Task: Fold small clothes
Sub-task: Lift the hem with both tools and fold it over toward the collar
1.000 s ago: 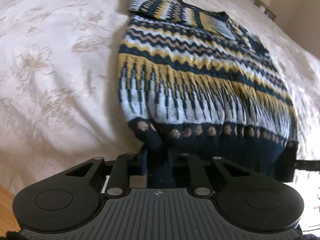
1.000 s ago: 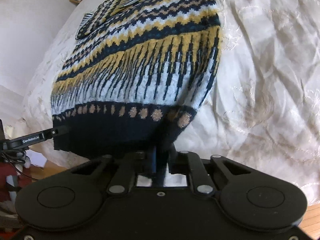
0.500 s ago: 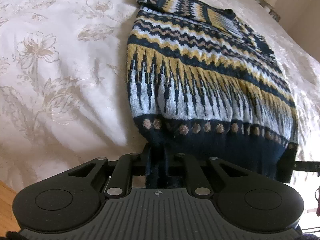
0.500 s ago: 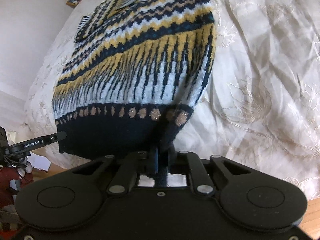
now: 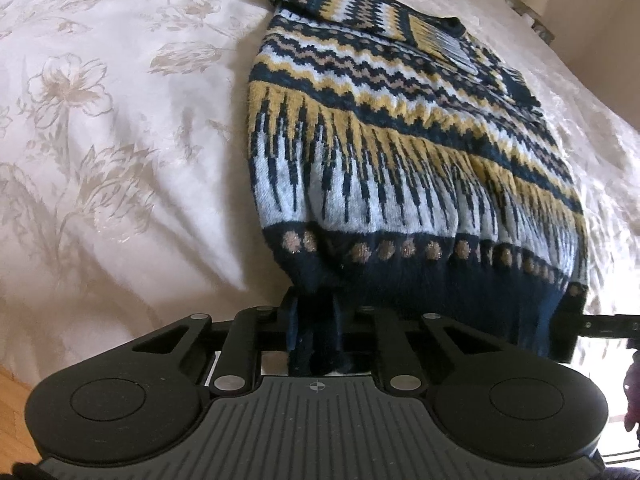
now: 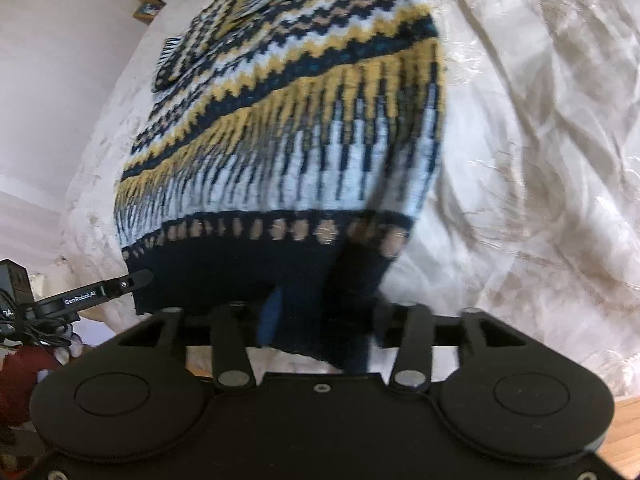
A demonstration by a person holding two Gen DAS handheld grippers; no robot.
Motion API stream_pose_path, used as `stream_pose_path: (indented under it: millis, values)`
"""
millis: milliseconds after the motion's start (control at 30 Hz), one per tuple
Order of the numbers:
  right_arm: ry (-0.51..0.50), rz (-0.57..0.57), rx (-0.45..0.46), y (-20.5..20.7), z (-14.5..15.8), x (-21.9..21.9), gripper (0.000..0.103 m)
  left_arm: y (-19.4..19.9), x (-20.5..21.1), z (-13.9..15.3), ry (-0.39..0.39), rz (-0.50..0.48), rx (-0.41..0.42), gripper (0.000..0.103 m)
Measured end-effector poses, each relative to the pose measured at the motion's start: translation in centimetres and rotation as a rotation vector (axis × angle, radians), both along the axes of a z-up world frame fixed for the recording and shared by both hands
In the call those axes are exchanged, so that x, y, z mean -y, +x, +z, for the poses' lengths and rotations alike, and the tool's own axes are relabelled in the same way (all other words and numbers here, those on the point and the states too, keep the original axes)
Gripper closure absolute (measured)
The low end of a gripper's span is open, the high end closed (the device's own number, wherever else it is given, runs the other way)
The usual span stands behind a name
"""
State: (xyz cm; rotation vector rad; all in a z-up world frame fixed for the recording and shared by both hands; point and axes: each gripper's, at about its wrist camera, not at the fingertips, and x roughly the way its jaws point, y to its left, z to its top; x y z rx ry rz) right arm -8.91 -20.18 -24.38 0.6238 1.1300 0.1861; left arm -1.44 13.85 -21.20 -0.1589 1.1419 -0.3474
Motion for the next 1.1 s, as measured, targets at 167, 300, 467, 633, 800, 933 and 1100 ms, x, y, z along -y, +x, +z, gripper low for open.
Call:
stream_pose_path:
  millis: [167, 300, 467, 633, 800, 933, 1100]
  values:
    - [-0.042, 0.041, -0.027, 0.5, -0.1, -0.5, 0.088, -0.6, -0.6, 0.7, -0.035, 0.024, -0.009, 0.095]
    - [-0.014, 0.052, -0.007, 0.0, 0.5, 0.0, 0.09, -0.8, -1.2, 2.2, -0.084, 0.035, 0.011, 0.096]
    - [0.058, 0.0, 0.055, -0.7, 2.4, 1.0, 0.09, -0.4, -2.1, 4.9, -0.153, 0.075, 0.051, 0.097]
    - [0.119, -0.062, 0.123, -0.3, 4.5, 2.1, 0.09, 0.8, -2.0, 7.9, -0.211, 0.09, 0.117, 0.097]
    - [0.166, -0.125, 0.2, 1.4, 6.5, 3.0, 0.09, 3.1, -1.6, 10.4, -0.249, 0.09, 0.176, 0.097]
    - [0.175, -0.16, 0.255, 3.8, 8.0, 4.0, 0.09, 5.6, -1.1, 11.8, -0.278, 0.097, 0.222, 0.097]
    - [0.179, -0.199, 0.303, 7.6, 9.2, 4.9, 0.09, 9.8, -0.7, 13.1, -0.296, 0.117, 0.287, 0.101]
